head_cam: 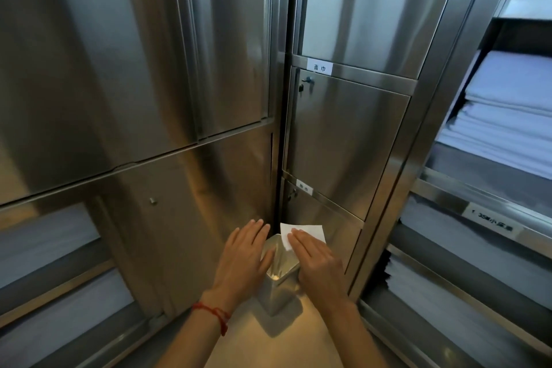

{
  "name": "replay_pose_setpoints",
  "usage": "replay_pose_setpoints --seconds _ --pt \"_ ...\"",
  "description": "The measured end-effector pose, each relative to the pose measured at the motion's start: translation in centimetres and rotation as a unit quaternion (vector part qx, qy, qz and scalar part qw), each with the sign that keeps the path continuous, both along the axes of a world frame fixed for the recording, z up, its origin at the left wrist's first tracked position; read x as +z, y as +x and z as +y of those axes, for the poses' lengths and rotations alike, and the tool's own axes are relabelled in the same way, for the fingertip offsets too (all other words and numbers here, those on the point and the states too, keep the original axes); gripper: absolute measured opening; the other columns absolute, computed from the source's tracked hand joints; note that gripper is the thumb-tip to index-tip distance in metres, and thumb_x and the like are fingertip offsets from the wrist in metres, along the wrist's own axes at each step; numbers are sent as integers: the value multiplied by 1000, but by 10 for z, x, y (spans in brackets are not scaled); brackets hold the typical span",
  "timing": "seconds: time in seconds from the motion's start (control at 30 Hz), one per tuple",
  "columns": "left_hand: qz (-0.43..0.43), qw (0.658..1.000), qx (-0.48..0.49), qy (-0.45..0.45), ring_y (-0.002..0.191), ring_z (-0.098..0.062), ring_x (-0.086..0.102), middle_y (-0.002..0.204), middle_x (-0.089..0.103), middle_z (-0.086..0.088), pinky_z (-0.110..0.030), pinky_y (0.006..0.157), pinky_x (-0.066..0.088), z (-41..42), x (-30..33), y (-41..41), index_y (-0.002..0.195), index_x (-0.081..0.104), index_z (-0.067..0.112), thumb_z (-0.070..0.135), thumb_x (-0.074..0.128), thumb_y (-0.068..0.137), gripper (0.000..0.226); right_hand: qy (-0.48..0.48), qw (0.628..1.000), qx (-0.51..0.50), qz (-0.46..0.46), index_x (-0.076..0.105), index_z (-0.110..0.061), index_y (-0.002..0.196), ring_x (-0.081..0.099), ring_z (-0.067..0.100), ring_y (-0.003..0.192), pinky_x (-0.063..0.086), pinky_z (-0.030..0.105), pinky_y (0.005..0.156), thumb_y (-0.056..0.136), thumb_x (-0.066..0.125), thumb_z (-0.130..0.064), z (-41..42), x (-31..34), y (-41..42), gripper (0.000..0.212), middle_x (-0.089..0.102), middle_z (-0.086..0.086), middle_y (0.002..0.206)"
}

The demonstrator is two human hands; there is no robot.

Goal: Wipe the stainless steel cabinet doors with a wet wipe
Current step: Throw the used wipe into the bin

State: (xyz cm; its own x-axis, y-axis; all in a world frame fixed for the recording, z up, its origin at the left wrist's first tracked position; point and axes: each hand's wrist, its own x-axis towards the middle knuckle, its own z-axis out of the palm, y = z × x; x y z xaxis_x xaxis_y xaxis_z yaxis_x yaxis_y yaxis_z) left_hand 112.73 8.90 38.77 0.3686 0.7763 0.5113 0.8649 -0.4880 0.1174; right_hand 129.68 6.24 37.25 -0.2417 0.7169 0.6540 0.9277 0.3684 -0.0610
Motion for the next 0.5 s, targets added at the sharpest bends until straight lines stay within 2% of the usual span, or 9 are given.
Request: replay_pose_setpoints --seconds 0.27,0.33,0.43,0.5 --pt "14 999 -14 -31 98 -17 68 107 70 -3 -34 82 52 82 -14 23 107 71 14 44 7 101 71 -21 1000 -19 4 74 -6 102 71 19 91 56 32 76 40 97 -26 79 -18 26 69 72 8 103" --pt "11 999 -24 -40 99 -17 68 108 70 -3 -32 83 50 106 -22 29 107 71 14 44 9 101 69 -27 999 -30 5 74 -7 101 71 18 90 56 32 75 40 97 -26 101 -24 30 68 72 8 102" --pt "11 998 -43 -50 97 -19 69 106 71 -4 -30 85 44 146 -34 37 106 71 13 43 24 97 56 -35 998 -48 6 75 -8 99 72 17 88 56 31 73 38 97 -32 133 -34 32 69 73 7 100" --pt "16 995 -62 -75 97 -18 68 107 71 -3 -30 85 44 175 -43 40 106 71 14 42 18 100 61 -49 997 -63 8 75 -8 99 72 17 88 56 31 73 37 97 -32 157 -42 32 70 73 7 100"
